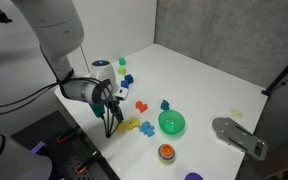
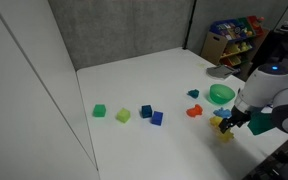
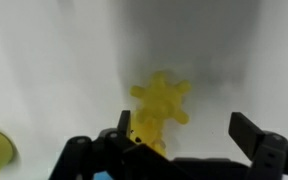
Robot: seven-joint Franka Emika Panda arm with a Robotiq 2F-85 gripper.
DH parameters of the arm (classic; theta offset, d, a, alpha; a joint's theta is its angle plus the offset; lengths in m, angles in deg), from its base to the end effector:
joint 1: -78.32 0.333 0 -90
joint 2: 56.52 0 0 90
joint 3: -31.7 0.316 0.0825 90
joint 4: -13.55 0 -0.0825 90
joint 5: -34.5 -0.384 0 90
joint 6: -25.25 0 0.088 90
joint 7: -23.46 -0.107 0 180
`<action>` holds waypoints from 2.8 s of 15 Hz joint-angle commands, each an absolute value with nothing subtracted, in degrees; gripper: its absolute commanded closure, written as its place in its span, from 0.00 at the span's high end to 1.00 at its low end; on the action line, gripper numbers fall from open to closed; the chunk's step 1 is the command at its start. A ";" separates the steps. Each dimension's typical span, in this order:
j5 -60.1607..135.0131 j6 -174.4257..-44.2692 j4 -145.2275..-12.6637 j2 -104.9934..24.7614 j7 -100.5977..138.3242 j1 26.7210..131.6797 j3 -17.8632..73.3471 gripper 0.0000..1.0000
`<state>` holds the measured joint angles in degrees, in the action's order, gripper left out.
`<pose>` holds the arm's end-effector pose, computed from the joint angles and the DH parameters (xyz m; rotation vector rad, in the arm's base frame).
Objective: Put the yellow object inside the bowl
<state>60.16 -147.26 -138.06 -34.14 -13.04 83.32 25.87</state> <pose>0.3974 0.0204 0.1102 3.0307 -0.3030 -0.0036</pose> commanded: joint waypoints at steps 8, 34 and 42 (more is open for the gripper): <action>60.24 -158.91 -134.38 -19.13 -13.75 89.46 17.56 0.58; 43.41 -135.42 -113.68 -28.60 -6.09 97.09 -1.20 0.61; 45.43 -125.62 -110.93 -33.18 -8.69 94.87 2.27 1.00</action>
